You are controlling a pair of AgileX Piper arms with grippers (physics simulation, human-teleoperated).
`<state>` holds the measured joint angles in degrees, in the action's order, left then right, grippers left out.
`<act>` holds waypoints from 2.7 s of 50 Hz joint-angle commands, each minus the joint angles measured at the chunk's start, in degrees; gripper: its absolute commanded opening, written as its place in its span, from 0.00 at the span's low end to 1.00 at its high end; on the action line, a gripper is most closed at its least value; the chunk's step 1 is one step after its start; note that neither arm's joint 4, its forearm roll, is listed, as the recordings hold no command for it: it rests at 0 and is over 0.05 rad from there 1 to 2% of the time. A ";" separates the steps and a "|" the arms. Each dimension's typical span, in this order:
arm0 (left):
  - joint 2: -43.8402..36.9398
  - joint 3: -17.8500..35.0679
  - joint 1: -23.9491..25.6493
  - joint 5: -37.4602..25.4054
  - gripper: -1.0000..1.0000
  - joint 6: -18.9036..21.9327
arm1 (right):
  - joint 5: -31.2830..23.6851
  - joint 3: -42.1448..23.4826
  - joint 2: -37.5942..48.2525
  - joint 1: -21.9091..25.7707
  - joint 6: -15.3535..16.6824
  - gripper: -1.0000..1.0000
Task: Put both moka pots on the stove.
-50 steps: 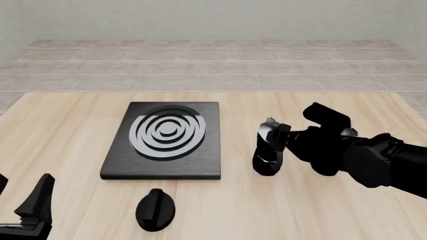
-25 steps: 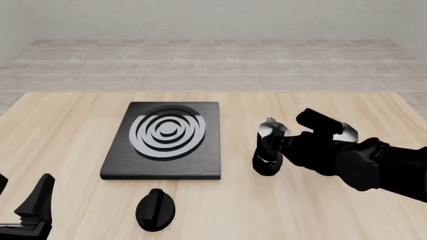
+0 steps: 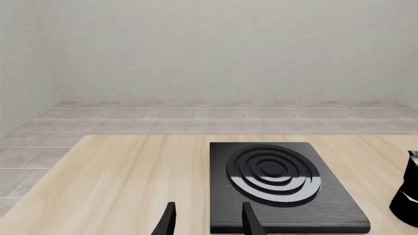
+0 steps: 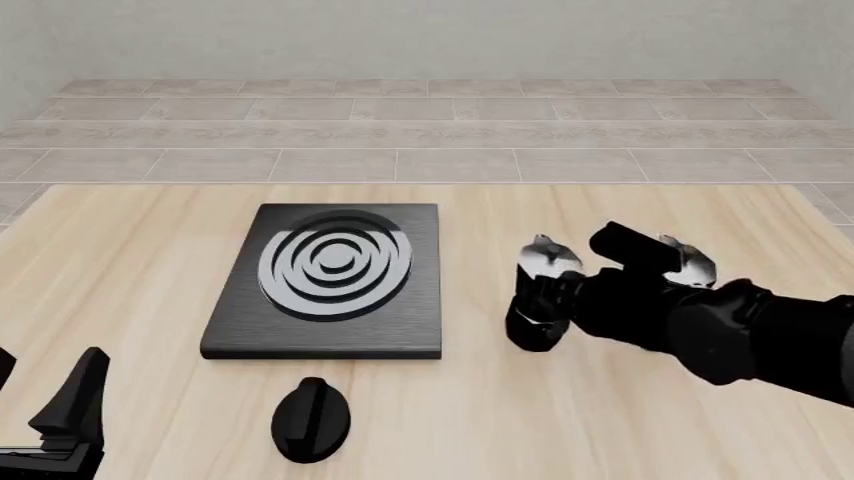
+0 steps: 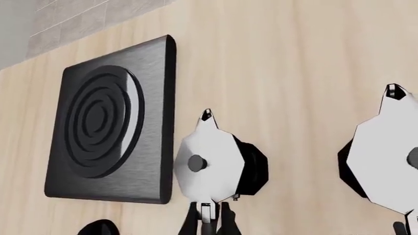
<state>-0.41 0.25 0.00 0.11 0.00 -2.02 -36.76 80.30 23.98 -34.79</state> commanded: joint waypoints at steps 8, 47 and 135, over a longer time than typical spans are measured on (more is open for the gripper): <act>-0.01 0.00 0.01 0.00 1.00 0.01 | -2.95 -3.60 -4.15 2.23 7.33 0.00; -0.01 0.00 0.00 0.00 1.00 0.00 | -2.73 -15.60 -6.22 7.34 32.15 0.00; -0.61 -0.22 0.10 0.80 1.00 0.01 | 18.56 -46.02 30.01 21.20 34.16 0.00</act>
<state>-0.83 0.05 0.10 0.71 0.00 14.66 -79.98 109.77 43.89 0.82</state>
